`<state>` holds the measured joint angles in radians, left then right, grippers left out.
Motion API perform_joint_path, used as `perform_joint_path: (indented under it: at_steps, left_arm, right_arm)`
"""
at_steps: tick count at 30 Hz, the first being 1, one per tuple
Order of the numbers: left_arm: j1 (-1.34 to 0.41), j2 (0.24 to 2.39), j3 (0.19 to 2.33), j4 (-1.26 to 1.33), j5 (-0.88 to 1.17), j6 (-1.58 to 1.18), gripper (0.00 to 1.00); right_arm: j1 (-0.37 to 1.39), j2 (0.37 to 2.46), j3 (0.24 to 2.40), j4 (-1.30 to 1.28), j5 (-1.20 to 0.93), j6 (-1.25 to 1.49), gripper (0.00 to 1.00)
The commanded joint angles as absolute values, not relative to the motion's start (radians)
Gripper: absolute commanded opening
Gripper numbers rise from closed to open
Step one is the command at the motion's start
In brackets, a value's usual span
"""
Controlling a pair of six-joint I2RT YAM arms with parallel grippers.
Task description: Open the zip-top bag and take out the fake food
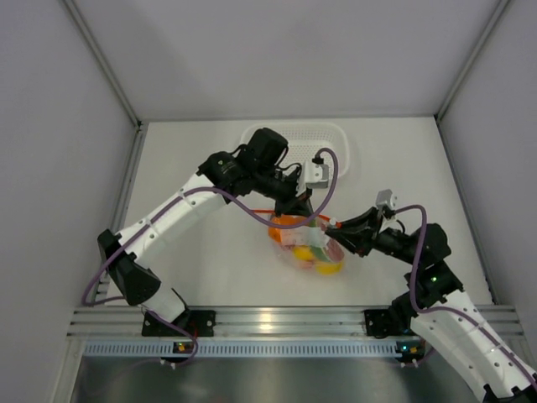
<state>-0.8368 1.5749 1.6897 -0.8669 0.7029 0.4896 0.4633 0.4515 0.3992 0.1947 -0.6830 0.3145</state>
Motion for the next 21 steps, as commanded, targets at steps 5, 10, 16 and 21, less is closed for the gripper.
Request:
perform_joint_path:
  at_steps: [5,10,16,21]
  left_arm:
    - [-0.836,1.493,1.684,-0.801,0.782,0.514,0.00]
    - [-0.834,1.479,1.654,-0.802,0.807,0.525,0.00]
    - [-0.834,1.474,1.611,-0.801,0.830,0.557,0.00]
    - [-0.834,1.483,1.597,-0.801,0.867,0.589,0.13]
  right_arm:
    - [0.500,0.452,0.420,0.255,-0.680,0.265,0.14]
    - [0.506,0.463,0.452,0.207,-0.644,0.238,0.10]
    - [0.514,0.480,0.514,0.123,-0.640,0.189,0.00]
    - [0.549,0.500,0.566,0.011,-0.629,0.147,0.00]
